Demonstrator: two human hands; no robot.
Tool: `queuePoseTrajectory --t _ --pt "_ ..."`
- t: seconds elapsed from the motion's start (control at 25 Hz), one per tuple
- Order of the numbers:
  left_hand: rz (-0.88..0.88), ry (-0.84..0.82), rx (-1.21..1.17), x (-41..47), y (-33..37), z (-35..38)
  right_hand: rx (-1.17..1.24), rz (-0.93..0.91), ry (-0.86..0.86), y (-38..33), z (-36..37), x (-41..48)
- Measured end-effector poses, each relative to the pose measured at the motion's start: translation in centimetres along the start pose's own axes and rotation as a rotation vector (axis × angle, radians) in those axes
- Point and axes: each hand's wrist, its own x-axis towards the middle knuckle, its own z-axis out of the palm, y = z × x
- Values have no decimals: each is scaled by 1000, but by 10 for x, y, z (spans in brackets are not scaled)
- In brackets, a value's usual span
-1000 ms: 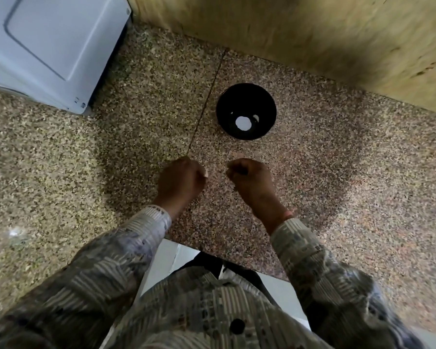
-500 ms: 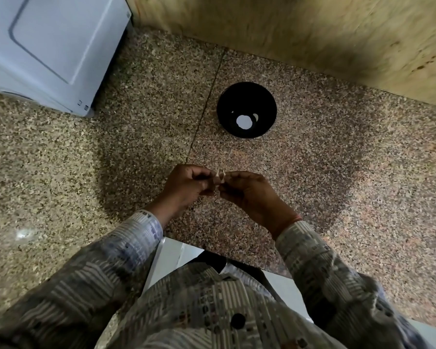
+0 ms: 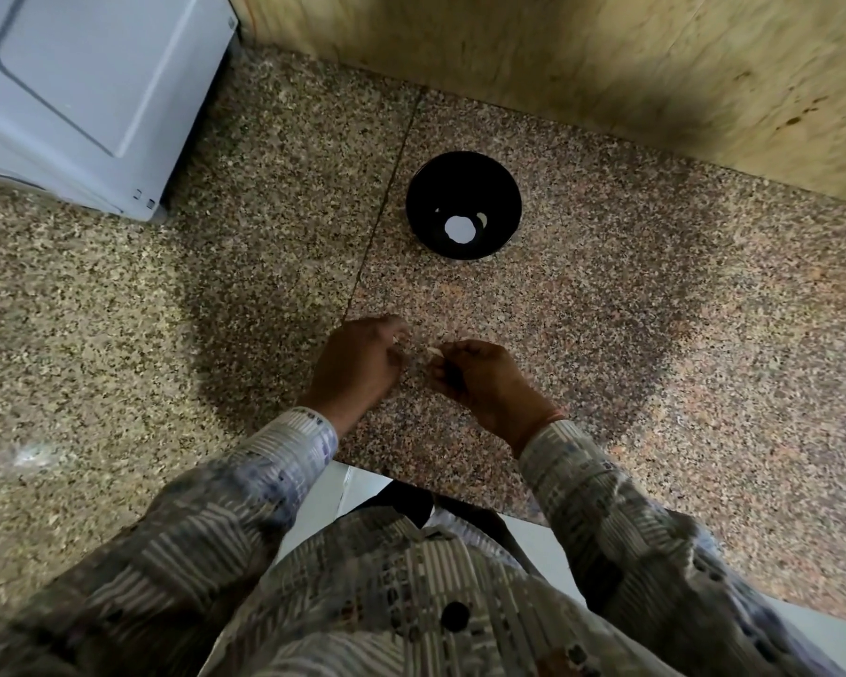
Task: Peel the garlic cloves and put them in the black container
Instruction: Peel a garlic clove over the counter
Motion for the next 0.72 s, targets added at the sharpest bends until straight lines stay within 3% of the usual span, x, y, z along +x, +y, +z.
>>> queuePoseTrajectory --t 0.24,0.36,0.4,0.72 --pt "113 -133 -200 4 17 27 -181 -24 56 -3 -14 -1" --pt "119 -152 -30 7 17 36 -854 -286 200 0 -30 13" --pt "128 -174 14 8 18 39 -981 -357 221 1 -33 16" --pt "170 -233 105 9 16 46 -1015 -352 236 -1 -32 22"
